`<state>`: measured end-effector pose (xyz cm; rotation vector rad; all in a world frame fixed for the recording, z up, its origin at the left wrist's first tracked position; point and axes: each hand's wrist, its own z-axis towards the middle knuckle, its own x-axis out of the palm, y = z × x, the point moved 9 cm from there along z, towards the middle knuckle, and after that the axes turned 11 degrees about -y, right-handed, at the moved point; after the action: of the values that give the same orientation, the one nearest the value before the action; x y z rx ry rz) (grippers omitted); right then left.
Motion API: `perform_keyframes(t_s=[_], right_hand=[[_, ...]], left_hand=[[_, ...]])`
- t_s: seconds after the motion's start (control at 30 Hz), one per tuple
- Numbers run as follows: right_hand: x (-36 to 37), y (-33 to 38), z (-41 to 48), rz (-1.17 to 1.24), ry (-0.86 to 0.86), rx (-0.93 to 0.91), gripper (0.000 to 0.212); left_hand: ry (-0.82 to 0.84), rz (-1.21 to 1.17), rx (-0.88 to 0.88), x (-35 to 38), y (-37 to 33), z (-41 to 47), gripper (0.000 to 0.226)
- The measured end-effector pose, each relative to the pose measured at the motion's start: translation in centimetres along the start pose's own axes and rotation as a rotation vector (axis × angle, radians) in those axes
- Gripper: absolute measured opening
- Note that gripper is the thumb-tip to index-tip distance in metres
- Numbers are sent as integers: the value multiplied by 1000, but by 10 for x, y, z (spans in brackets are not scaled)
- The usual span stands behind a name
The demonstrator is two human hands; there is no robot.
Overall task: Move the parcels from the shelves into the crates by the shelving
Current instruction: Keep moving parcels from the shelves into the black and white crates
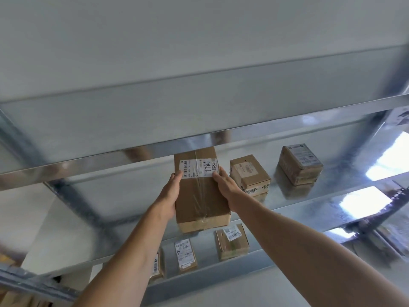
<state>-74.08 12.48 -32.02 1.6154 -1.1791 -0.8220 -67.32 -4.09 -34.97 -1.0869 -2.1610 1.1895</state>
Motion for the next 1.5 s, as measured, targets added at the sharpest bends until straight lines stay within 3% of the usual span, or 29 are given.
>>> perform_keyframes(t_s=[0.1, 0.2, 0.67, 1.03, 1.5], right_hand=[[-19, 5, -17, 25, -12, -21, 32], [-43, 5, -38, 43, -40, -27, 28], [-212, -16, -173, 178, -229, -115, 33], [-366, -49, -244, 265, -536, -52, 32], [-549, -79, -262, 338, -961, 20, 38]], left_hand=[[25, 9, 30, 18, -3, -26, 61], [60, 41, 50, 39, -2, -58, 53], [252, 160, 124, 174, 50, -194, 49], [560, 289, 131, 332, 91, -258, 48], [952, 486, 67, 557, 143, -280, 46]])
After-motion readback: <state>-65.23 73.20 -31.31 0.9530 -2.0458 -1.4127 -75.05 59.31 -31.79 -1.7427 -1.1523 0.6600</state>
